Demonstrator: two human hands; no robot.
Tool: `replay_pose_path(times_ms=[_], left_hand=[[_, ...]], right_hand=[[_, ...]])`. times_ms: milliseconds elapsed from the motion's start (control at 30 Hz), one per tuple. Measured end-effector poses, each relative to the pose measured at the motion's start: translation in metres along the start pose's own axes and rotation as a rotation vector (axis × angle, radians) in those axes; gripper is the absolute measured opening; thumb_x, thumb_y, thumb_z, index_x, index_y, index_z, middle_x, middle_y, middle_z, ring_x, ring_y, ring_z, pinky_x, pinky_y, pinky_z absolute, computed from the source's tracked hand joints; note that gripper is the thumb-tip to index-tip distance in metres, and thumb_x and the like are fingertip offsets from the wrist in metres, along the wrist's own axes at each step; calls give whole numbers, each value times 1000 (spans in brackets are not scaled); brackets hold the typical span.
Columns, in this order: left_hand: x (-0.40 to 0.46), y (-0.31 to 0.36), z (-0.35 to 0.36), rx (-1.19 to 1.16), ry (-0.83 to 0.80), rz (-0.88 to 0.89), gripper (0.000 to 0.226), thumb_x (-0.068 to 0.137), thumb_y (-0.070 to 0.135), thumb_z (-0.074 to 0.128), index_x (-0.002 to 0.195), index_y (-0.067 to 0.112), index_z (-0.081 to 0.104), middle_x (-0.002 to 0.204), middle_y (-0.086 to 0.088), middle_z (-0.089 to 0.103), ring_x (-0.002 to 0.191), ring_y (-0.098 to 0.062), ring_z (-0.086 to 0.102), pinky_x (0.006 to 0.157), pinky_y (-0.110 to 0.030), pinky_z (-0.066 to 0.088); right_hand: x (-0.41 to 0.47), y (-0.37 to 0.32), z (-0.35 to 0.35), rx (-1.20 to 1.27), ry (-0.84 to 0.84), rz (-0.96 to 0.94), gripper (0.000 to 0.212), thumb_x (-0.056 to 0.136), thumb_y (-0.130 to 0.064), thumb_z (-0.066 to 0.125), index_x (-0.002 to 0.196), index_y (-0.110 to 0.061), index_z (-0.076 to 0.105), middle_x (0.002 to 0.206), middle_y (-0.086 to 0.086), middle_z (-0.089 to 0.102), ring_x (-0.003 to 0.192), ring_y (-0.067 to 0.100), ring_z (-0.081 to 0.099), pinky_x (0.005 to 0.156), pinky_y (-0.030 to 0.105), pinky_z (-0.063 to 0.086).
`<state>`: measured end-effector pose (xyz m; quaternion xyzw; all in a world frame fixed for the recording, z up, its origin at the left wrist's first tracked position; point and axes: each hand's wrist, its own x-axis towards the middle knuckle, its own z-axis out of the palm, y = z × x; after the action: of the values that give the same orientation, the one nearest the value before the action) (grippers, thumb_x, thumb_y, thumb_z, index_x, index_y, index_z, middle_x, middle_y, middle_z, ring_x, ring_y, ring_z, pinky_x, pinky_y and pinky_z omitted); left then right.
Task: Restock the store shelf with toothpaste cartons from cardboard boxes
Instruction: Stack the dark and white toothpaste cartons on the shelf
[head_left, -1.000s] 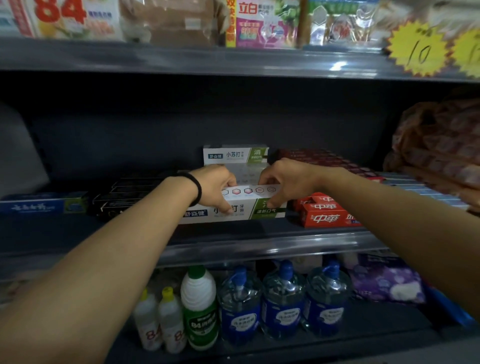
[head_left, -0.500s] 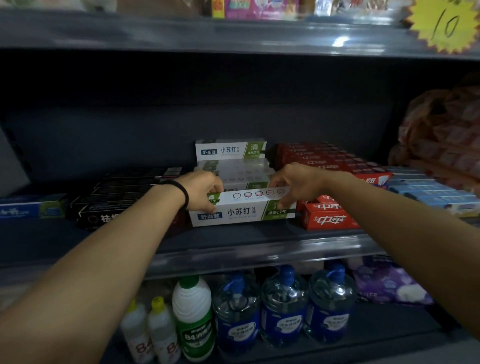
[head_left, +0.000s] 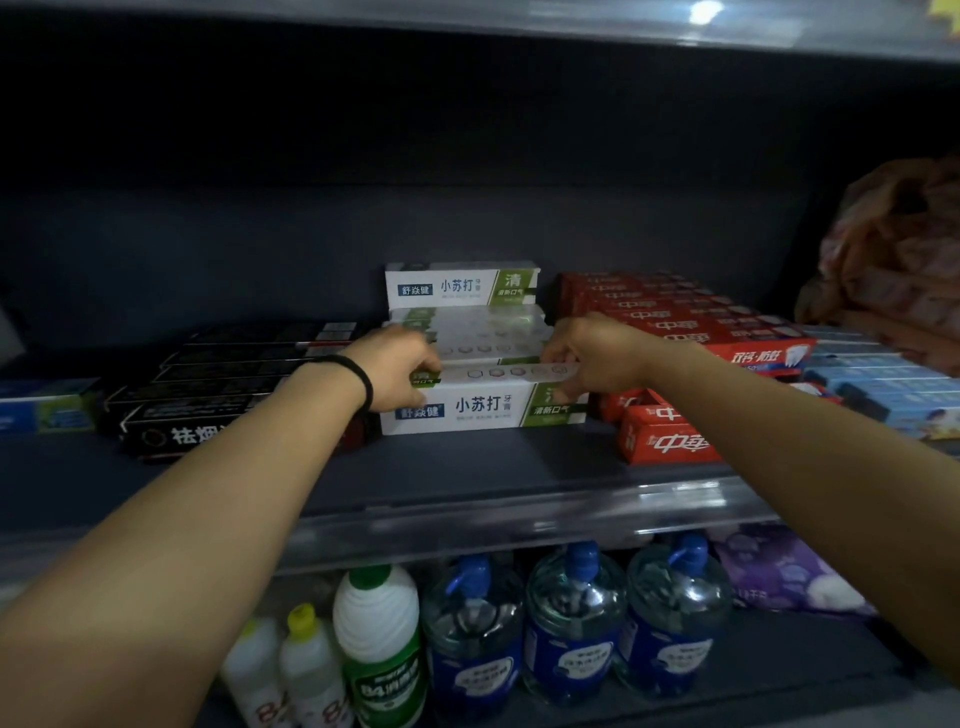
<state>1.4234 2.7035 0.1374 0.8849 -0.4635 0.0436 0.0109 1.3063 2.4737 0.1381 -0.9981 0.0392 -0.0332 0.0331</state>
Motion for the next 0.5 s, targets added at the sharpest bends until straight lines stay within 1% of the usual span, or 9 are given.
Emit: replay_pose_path(times_ms=[133,200,300,500], left_hand=[[0,-9,3,18,25,-26,41,83,21,69,123,20,63,124,-4,58,108,-21,55,92,-30,46],[0,-13,4,5,35,-48,42,84,20,69,125,21,61,127,-3,56,110,-20,54,93,-26,44],[1,-15,5,-16,39,-72,44,85,21,69,128,21,59,130,-2,54,112,-19,53,88,-23,40],[4,-11,6,-15,43,-102,46,85,19,68,130,22,57,132,-4,53,113,-21,54,89,-25,43]], right_hand=[[7,-1,6,-60,44,29,50,79,-32,77,125,-23,60,125,-2,54,111,18,52,94,34,46],[12,0,9,-67,53,38,55,78,-32,77,129,-26,57,132,0,50,116,20,48,98,34,44],[18,0,11,-73,53,51,57,79,-30,77,131,-26,55,135,0,47,118,21,47,97,30,41],[23,2,11,-85,37,62,58,78,-30,77,131,-26,55,134,0,48,116,20,47,95,29,41]])
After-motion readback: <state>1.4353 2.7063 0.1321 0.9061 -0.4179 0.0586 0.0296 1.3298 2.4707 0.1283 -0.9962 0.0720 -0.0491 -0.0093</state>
